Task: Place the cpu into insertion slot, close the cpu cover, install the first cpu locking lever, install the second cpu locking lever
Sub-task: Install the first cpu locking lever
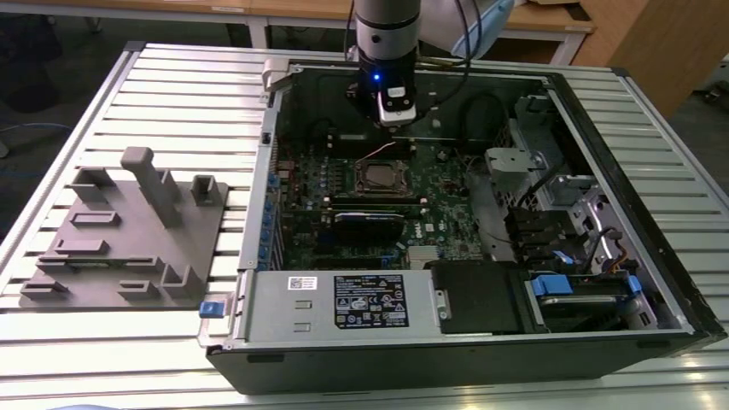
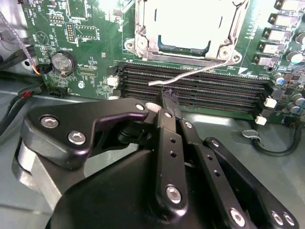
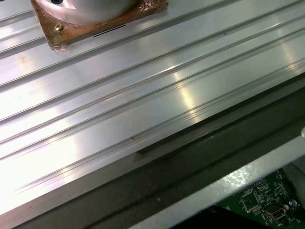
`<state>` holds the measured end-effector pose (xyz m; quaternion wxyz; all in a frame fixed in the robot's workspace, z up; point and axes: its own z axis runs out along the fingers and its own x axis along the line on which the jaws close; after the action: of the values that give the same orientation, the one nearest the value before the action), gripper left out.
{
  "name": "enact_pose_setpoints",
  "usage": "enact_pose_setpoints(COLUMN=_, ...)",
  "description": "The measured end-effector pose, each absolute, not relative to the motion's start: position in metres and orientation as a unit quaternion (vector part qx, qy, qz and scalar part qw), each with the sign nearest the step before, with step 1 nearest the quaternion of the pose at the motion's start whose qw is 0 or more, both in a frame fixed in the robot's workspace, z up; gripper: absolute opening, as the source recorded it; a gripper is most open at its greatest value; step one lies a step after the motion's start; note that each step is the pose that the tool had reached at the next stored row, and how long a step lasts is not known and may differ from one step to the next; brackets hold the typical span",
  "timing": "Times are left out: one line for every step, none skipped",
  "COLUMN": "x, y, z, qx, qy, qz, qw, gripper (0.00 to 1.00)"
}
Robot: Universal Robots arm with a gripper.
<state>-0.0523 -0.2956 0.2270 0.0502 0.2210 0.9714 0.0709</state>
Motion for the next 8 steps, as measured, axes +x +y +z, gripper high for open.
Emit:
enact_pose_setpoints(x=-0.0523, y=-0.2956, z=0.2282, qx=0.221, qy=0.971, qz=0.071, qw=0.050, gripper=0.11)
enact_pose_setpoints(x=-0.0524, y=-0.2957, z=0.2292, qx=0.221, qy=0.971, qz=0.071, qw=0.050, gripper=0.11)
enact_pose_setpoints(x=-0.0523, y=-0.2958, z=0.2297, qx=0.221, qy=0.971, qz=0.071, qw=0.050, gripper=0.11)
enact_pose_setpoints(x=-0.0523, y=-0.2965, z=0.2298, qx=0.221, qy=0.971, qz=0.071, qw=0.050, gripper=0.11)
enact_pose_setpoints(x=-0.0523, y=-0.2977, z=0.2300, qx=0.221, qy=0.971, qz=0.072, qw=0.050, gripper=0.11)
enact_pose_setpoints(x=-0.0523, y=-0.2993, z=0.2300, qx=0.221, qy=0.971, qz=0.072, qw=0.050, gripper=0.11)
enact_pose_setpoints(x=-0.0523, y=-0.3010, z=0.2301, qx=0.221, qy=0.971, qz=0.072, qw=0.050, gripper=0.11)
enact_pose_setpoints(x=-0.0523, y=-0.3026, z=0.2301, qx=0.221, qy=0.971, qz=0.072, qw=0.050, gripper=0.11)
